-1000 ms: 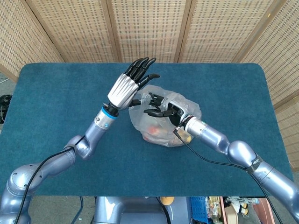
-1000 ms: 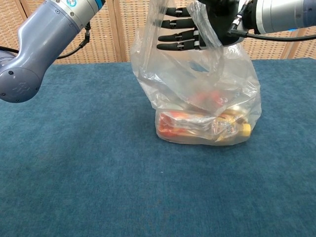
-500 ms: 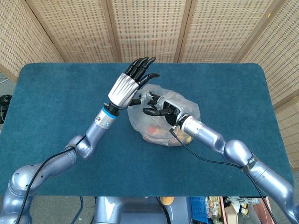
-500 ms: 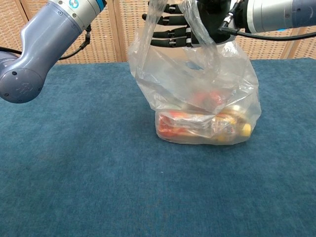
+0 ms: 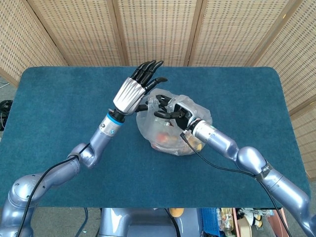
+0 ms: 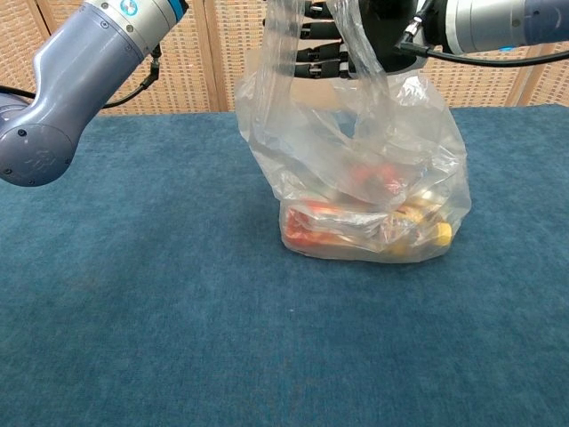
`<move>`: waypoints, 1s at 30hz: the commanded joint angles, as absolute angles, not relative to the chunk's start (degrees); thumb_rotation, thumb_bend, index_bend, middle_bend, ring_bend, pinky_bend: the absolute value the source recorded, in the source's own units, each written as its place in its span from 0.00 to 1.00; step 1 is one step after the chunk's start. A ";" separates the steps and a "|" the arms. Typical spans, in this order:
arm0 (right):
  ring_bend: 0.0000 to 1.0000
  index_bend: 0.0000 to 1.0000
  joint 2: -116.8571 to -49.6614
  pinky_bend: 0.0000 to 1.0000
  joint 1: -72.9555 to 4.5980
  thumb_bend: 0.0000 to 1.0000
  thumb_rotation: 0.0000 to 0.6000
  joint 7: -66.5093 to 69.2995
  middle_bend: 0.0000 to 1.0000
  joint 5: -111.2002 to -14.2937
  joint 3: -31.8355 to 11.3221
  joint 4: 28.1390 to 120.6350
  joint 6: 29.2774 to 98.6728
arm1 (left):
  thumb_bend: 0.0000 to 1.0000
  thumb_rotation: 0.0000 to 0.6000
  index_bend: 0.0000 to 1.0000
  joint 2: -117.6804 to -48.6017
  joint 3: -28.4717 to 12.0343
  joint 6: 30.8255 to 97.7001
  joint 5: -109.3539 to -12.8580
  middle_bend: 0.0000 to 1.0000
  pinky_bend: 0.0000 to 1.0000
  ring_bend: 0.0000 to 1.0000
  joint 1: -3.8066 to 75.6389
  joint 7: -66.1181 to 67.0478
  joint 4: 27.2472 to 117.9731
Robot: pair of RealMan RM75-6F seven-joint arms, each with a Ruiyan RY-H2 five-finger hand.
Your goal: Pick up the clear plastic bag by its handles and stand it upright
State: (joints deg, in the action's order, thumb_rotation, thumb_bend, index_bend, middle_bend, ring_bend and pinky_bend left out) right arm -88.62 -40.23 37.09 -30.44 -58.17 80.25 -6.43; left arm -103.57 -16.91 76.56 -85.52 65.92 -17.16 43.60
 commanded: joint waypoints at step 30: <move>0.13 0.32 -91.55 0.19 -41.02 0.06 1.00 36.40 0.33 -30.57 -58.37 79.33 -8.31 | 0.35 1.00 0.25 -104.56 -19.12 71.06 -81.80 0.00 0.08 0.00 67.75 -14.68 45.30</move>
